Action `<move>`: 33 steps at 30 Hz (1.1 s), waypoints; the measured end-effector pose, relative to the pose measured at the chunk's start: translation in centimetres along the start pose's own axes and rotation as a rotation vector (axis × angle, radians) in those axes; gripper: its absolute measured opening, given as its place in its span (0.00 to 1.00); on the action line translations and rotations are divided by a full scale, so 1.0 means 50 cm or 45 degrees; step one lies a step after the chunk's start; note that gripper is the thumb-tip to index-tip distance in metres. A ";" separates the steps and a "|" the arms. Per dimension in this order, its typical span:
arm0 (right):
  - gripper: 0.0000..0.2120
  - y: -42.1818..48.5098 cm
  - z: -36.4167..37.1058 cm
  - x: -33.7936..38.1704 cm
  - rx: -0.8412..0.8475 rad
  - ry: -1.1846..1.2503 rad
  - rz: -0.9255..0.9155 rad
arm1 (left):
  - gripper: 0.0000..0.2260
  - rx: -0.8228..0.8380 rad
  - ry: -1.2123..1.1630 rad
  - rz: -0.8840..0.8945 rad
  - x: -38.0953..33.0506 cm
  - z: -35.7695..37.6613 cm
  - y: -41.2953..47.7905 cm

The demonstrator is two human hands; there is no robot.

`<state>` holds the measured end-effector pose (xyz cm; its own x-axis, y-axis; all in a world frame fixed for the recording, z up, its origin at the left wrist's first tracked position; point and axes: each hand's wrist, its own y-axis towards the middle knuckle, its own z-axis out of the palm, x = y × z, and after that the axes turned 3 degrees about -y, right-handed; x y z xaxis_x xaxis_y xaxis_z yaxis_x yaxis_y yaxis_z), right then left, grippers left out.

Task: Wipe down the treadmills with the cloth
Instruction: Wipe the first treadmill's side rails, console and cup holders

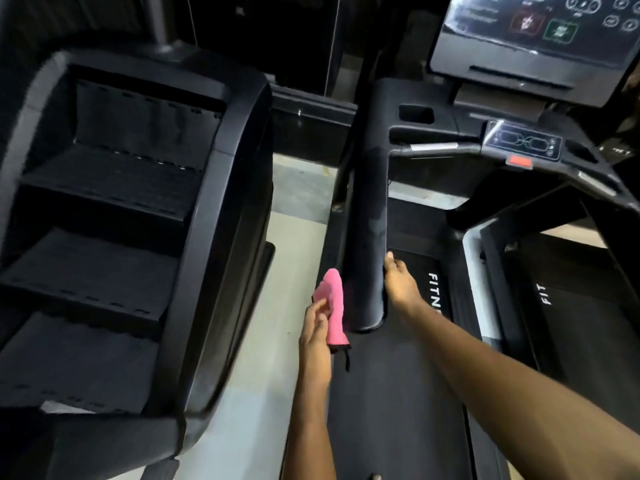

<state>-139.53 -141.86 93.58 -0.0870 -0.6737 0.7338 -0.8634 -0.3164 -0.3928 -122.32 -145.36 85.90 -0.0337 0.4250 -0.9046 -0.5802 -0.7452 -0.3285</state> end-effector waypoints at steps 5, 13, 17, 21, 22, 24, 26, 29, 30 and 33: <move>0.27 -0.005 0.042 0.001 -0.213 -0.174 -0.054 | 0.21 0.250 0.133 -0.111 0.007 0.015 0.055; 0.22 0.007 0.048 0.008 -0.345 -0.413 -0.135 | 0.20 0.420 0.141 -0.145 -0.065 0.089 0.210; 0.21 0.005 0.049 0.007 -0.350 -0.422 -0.128 | 0.22 0.407 0.110 0.055 -0.033 0.067 0.143; 0.22 0.003 0.051 0.008 -0.364 -0.447 -0.130 | 0.27 0.323 0.051 -0.095 0.044 0.024 0.029; 0.22 0.003 0.052 0.009 -0.368 -0.462 -0.133 | 0.26 0.310 0.064 -0.062 0.048 0.028 0.020; 0.22 0.003 0.053 0.009 -0.377 -0.488 -0.147 | 0.22 0.277 0.069 -0.074 0.040 0.039 0.051; 0.22 0.006 0.055 0.009 -0.394 -0.493 -0.153 | 0.24 0.345 0.155 -0.040 0.022 0.050 0.121; 0.23 0.012 0.056 0.008 -0.401 -0.489 -0.150 | 0.26 0.453 0.266 -0.018 -0.001 0.079 0.248; 0.23 0.012 0.055 0.007 -0.395 -0.485 -0.151 | 0.25 0.457 0.268 -0.031 -0.019 0.093 0.276; 0.22 0.008 0.053 0.008 -0.366 -0.449 -0.147 | 0.23 0.402 0.292 -0.021 -0.066 0.124 0.295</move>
<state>-138.59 -144.05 92.25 0.1491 -0.8467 0.5108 -0.9644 -0.2386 -0.1139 -135.80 -154.59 85.73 0.1399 0.2832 -0.9488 -0.8022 -0.5294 -0.2763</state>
